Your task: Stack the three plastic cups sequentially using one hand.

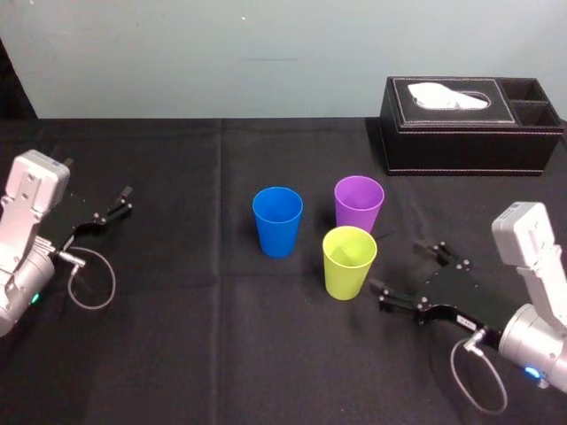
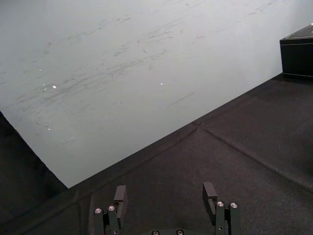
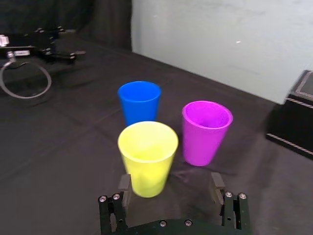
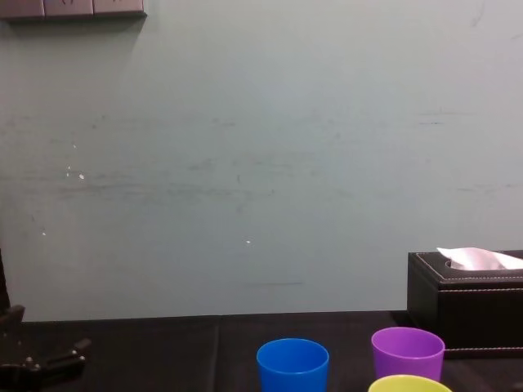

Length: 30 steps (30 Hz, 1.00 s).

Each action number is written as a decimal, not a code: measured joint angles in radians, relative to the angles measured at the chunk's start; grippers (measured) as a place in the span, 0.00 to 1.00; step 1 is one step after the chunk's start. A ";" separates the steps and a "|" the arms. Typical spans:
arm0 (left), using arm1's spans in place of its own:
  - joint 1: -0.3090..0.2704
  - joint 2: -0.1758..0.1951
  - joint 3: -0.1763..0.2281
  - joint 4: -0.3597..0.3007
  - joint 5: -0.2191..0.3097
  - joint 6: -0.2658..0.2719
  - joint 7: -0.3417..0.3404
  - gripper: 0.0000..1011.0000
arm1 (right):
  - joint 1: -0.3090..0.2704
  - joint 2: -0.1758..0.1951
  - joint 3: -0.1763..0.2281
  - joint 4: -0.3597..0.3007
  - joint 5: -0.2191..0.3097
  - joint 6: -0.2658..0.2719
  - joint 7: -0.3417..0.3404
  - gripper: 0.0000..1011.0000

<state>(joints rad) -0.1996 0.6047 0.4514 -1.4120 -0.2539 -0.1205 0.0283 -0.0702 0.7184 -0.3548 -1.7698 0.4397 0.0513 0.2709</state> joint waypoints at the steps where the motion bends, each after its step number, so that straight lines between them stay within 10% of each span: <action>1: 0.000 0.000 0.000 0.000 0.000 0.000 0.000 1.00 | 0.003 -0.004 -0.005 0.000 -0.003 0.005 0.011 0.99; 30: 0.000 0.000 0.000 0.000 0.000 0.000 0.000 1.00 | 0.094 -0.166 -0.034 0.130 -0.079 0.008 0.077 0.99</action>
<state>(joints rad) -0.1995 0.6047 0.4514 -1.4120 -0.2540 -0.1205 0.0283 0.0235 0.5523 -0.3884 -1.6399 0.3609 0.0593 0.3474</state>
